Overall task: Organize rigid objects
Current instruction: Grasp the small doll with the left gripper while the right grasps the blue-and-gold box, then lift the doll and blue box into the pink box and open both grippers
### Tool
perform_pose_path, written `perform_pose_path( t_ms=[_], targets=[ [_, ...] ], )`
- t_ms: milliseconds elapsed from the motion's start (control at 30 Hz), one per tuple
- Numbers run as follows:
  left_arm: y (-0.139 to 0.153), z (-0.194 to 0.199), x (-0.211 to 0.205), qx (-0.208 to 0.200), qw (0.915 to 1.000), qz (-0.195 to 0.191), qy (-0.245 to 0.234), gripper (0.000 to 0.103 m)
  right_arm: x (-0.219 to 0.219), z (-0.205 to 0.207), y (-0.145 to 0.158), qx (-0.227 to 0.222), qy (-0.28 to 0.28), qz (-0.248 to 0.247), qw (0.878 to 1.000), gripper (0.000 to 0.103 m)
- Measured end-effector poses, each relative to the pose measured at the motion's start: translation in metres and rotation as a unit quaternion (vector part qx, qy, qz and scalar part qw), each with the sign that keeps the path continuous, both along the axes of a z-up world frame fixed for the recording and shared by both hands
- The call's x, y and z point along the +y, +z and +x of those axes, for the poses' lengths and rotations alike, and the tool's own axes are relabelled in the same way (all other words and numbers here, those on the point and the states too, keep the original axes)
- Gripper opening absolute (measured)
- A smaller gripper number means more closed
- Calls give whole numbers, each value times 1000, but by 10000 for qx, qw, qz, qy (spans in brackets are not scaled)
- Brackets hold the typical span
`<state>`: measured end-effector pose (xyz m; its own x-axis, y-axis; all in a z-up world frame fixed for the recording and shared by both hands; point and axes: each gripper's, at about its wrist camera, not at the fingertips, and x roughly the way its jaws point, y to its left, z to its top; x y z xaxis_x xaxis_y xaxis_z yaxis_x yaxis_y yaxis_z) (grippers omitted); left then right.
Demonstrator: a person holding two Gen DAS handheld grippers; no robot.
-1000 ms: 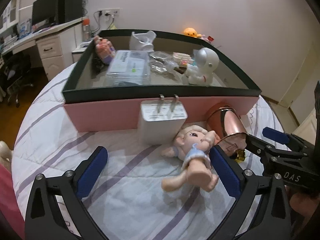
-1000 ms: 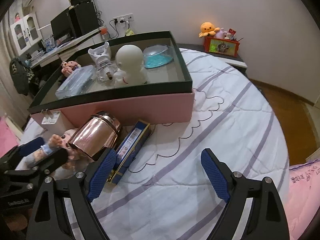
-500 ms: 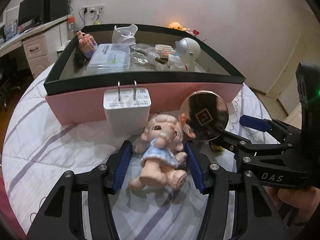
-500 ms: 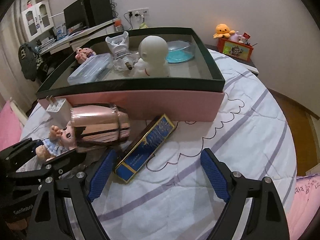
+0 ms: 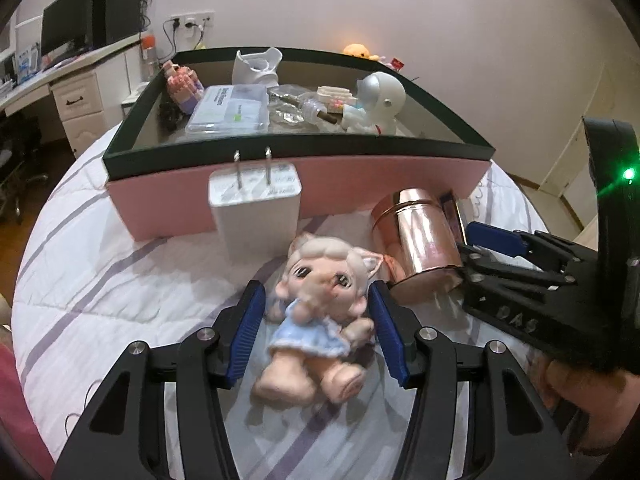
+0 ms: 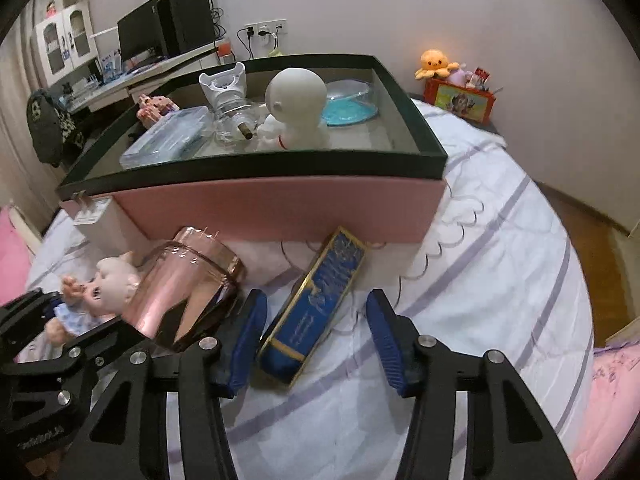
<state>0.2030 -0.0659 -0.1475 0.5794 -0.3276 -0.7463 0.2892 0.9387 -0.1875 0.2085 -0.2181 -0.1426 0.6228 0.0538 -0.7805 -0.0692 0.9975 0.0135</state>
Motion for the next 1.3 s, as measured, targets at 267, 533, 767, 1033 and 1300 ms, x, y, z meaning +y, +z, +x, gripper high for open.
perform_pose_path(
  t_ms=[267,533,767,1033,1300],
  targets=[
    [2,-14,10,23,9999,-98,17,50,-16,-18,4,-15,0,376,9993,21],
    [13,-32,28,-56,9997,-142,169,50,-25,-40,16,-74,48,852,9963,21],
    [36,-37,43,-306,9989,-197,293,50,-15,-47,46,-378,235,960,9944,21],
    [75,-26,52,-796,9960,-233,347,50,-3,-34,86,-817,487,929,9911,21],
    [116,15,55,-1301,9903,-261,424,50,-2,7,129,-1288,603,776,9868,21]
  ],
)
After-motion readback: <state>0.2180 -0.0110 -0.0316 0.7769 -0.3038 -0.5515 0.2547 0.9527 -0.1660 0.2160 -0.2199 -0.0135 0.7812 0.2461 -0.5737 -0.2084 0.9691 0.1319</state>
